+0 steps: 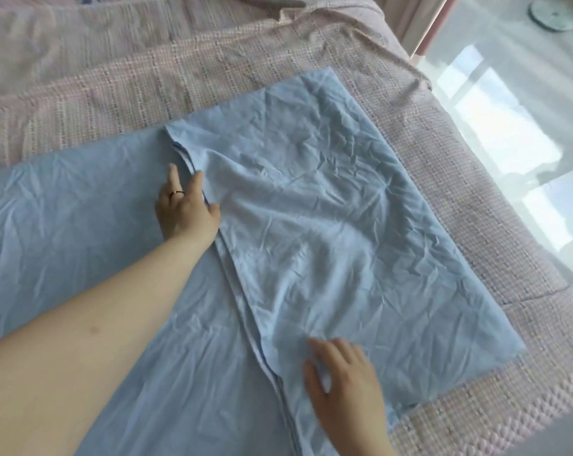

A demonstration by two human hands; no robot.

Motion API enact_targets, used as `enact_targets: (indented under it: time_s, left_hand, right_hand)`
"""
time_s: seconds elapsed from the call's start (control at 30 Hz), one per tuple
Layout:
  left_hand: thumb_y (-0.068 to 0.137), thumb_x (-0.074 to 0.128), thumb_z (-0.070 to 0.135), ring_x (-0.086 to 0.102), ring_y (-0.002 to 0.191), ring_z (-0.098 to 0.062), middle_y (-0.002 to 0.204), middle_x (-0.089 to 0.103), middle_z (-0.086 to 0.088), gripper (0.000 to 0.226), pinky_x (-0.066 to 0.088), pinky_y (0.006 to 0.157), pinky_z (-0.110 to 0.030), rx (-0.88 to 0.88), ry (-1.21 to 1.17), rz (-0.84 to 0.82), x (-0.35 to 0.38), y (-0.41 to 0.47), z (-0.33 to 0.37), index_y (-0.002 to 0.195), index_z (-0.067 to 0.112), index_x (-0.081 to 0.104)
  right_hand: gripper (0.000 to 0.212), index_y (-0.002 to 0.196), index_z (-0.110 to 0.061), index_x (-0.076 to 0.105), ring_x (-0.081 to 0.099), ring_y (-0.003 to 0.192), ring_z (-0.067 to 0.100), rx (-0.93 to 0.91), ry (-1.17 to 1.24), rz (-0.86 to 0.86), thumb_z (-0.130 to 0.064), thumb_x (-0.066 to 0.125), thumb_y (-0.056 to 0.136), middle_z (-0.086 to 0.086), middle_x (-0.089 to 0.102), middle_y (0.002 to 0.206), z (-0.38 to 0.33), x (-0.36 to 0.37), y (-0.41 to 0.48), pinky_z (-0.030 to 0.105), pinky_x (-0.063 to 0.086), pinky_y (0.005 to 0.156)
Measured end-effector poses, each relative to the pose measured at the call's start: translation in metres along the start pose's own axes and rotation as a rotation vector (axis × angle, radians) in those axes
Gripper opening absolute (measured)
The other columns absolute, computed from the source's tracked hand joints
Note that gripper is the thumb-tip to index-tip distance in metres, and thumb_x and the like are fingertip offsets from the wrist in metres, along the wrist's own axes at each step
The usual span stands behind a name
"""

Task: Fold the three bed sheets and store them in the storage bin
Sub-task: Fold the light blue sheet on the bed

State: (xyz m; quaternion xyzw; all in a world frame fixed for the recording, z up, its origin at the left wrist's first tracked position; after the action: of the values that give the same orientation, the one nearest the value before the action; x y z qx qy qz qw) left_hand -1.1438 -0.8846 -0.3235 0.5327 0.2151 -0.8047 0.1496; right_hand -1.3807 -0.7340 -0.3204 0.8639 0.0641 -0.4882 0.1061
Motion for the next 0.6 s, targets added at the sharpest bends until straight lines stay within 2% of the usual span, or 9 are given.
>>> enact_targets:
  time_s: [0.1, 0.17, 0.23, 0.3, 0.37, 0.47, 0.53, 0.57, 0.6]
  left_hand:
    - [0.093, 0.049, 0.021, 0.003, 0.143, -0.028, 0.157, -0.001, -0.008, 0.057, 0.0, 0.113, -0.037, 0.151, 0.023, 0.088, -0.002, -0.006, 0.012, 0.145, 0.019, 0.025]
    - [0.096, 0.04, 0.034, -0.001, 0.144, -0.021, 0.157, 0.003, -0.002, 0.056, -0.007, 0.114, -0.04, 0.288, 0.229, -0.075, 0.014, -0.006, 0.024, 0.146, 0.021, 0.02]
    - [0.097, 0.028, 0.043, -0.001, 0.144, -0.016, 0.157, 0.006, 0.002, 0.056, -0.01, 0.114, -0.044, 0.318, 0.489, -0.244, 0.03, -0.005, 0.027, 0.147, 0.022, 0.013]
    - [0.098, 0.027, 0.04, 0.007, 0.143, -0.017, 0.156, 0.012, -0.001, 0.054, -0.007, 0.114, -0.044, 0.257, 0.593, -0.263, 0.034, -0.001, 0.041, 0.145, 0.017, 0.018]
    - [0.097, 0.032, 0.029, 0.021, 0.138, -0.022, 0.149, 0.028, -0.007, 0.046, 0.006, 0.114, -0.039, 0.215, 0.625, -0.239, 0.03, -0.002, 0.06, 0.139, 0.01, 0.031]
    - [0.094, 0.041, 0.022, 0.041, 0.125, -0.03, 0.136, 0.045, -0.013, 0.035, 0.033, 0.1, -0.034, 0.182, 0.346, -0.294, 0.03, -0.007, 0.099, 0.124, 0.008, 0.05]
    - [0.092, 0.046, 0.021, 0.051, 0.116, -0.03, 0.128, 0.054, -0.016, 0.022, 0.04, 0.093, -0.031, 0.172, -0.024, -0.35, 0.036, -0.015, 0.133, 0.105, 0.011, 0.06]
    - [0.093, 0.048, 0.022, 0.054, 0.113, -0.028, 0.127, 0.056, -0.015, 0.02, 0.043, 0.089, -0.03, 0.152, -0.206, -0.391, 0.041, -0.02, 0.151, 0.104, 0.012, 0.061]
    - [0.093, 0.049, 0.025, 0.056, 0.11, -0.025, 0.13, 0.055, -0.011, 0.027, 0.046, 0.086, -0.029, 0.106, -0.38, -0.448, 0.047, -0.025, 0.169, 0.116, 0.012, 0.057]
  right_hand:
    - [0.035, 0.106, -0.023, 0.05, 0.044, 0.098, 0.021, 0.167, -0.115, 0.103, -0.035, 0.044, 0.074, 0.011, 0.068, 0.098, 0.039, -0.024, 0.018, 0.032, 0.031, 0.085]
    - [0.043, 0.113, -0.021, 0.055, 0.039, 0.115, 0.025, 0.269, -0.238, -0.012, -0.04, 0.042, 0.076, 0.014, 0.063, 0.116, 0.065, -0.031, 0.031, 0.039, 0.021, 0.098]
    - [0.051, 0.125, -0.021, 0.053, 0.026, 0.135, 0.027, 0.363, -0.317, -0.163, -0.046, 0.038, 0.084, 0.011, 0.045, 0.14, 0.085, -0.037, 0.042, 0.037, 0.002, 0.108]
    - [0.052, 0.139, -0.025, 0.034, 0.002, 0.143, 0.022, 0.455, -0.302, -0.205, -0.049, 0.034, 0.093, 0.003, 0.016, 0.154, 0.115, -0.051, 0.05, 0.034, -0.015, 0.11]
    - [0.057, 0.142, -0.024, 0.027, -0.005, 0.144, 0.019, 0.608, -0.27, -0.163, -0.045, 0.041, 0.092, 0.002, 0.006, 0.156, 0.14, -0.072, 0.054, 0.036, -0.015, 0.112]
    - [0.06, 0.14, -0.014, 0.034, 0.02, 0.14, 0.026, 0.84, -0.105, -0.074, -0.036, 0.054, 0.088, 0.011, 0.03, 0.149, 0.17, -0.099, 0.058, 0.042, 0.008, 0.116]
    - [0.04, 0.121, -0.011, 0.054, 0.049, 0.115, 0.03, 0.836, 0.027, -0.124, -0.028, 0.06, 0.086, 0.012, 0.059, 0.114, 0.18, -0.103, 0.062, 0.041, 0.034, 0.1]
    - [0.021, 0.1, -0.012, 0.061, 0.055, 0.098, 0.029, 0.783, 0.06, -0.171, -0.026, 0.061, 0.084, 0.009, 0.062, 0.09, 0.179, -0.104, 0.064, 0.038, 0.04, 0.087]
    - [0.01, 0.08, -0.015, 0.059, 0.056, 0.084, 0.027, 0.718, 0.1, -0.205, -0.025, 0.061, 0.082, 0.005, 0.058, 0.073, 0.174, -0.106, 0.068, 0.035, 0.042, 0.076]
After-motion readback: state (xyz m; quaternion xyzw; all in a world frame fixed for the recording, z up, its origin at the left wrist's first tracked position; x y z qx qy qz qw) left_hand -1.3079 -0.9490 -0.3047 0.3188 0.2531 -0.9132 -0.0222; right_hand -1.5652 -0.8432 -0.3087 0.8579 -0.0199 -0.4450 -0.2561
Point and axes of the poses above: each hand's wrist, its own y-axis towards the middle knuckle, its own x-axis out of the palm, z = x × y, the point moved 4 cm from there along y, towards the middle knuckle
